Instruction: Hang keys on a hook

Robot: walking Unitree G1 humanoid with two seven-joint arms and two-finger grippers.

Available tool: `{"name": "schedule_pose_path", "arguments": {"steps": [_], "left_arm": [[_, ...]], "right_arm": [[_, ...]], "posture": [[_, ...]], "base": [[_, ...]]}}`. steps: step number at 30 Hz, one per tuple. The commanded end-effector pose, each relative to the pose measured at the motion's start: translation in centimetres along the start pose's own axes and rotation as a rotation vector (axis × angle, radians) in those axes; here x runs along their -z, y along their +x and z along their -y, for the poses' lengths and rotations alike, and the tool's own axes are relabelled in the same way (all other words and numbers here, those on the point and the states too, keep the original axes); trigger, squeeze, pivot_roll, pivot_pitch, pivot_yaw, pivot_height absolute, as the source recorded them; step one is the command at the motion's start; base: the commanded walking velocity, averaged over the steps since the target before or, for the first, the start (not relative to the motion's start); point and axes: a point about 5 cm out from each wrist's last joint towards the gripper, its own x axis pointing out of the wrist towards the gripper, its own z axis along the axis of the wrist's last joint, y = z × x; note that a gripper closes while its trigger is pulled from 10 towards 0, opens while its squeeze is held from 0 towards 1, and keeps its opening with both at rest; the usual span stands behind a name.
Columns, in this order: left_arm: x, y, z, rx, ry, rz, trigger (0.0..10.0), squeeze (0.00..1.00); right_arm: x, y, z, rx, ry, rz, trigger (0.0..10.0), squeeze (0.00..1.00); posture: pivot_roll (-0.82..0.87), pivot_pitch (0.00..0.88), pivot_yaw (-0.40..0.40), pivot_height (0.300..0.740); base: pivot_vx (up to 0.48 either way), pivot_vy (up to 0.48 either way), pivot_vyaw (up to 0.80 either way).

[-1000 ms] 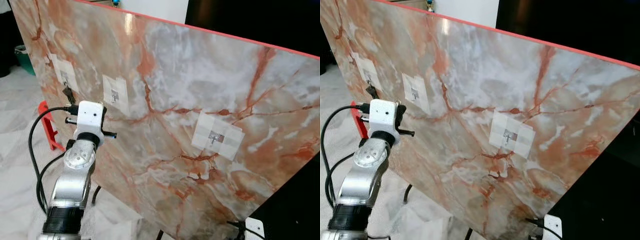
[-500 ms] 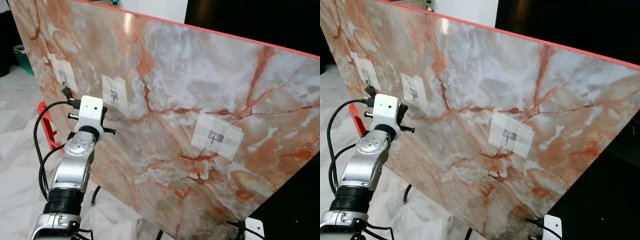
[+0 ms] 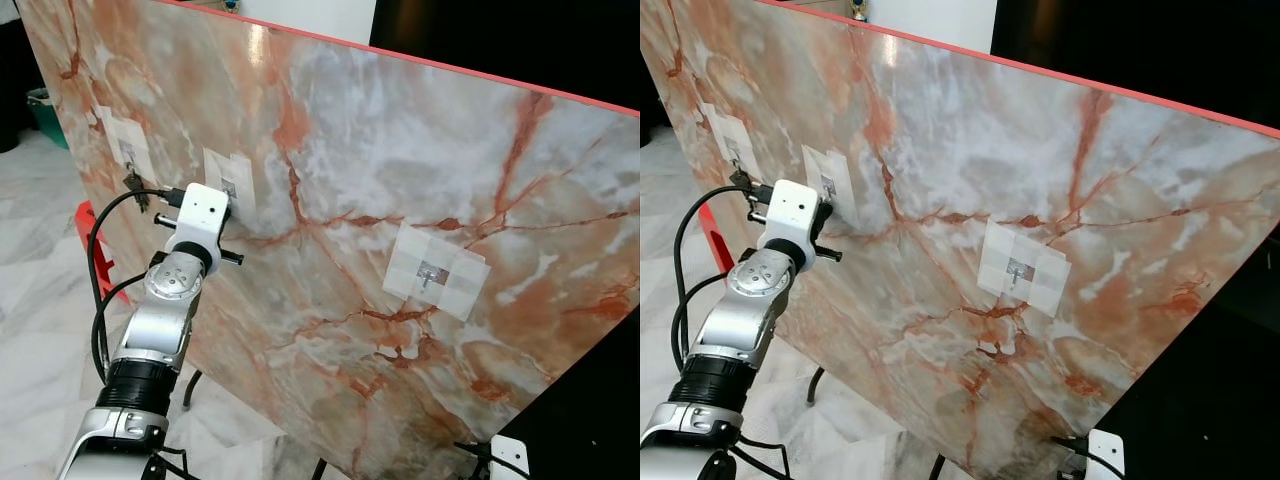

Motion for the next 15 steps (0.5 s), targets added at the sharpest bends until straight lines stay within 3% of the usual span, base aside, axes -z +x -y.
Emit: {"name": "schedule_pose_path", "arguments": {"steps": [1, 15], "left_arm": [[-0.69, 0.31, 0.79, 0.03, 0.019, 0.027, 10.0, 0.0], [0.21, 0.0, 1.31, 0.038, 0.089, -0.032, 10.0, 0.0]], "right_arm": [[-1.23, 0.02, 0.28, 0.012, 0.001, 0.042, 10.0, 0.0], [-1.22, 0.04, 0.16, 0.008, -0.001, 0.041, 10.0, 0.0]], "posture": [[0.08, 0.0, -0.113, 0.74], [0.08, 0.0, -0.109, 0.74]], "base": [[0.0, 0.0, 0.0], [0.0, 0.0, 0.0]]}}
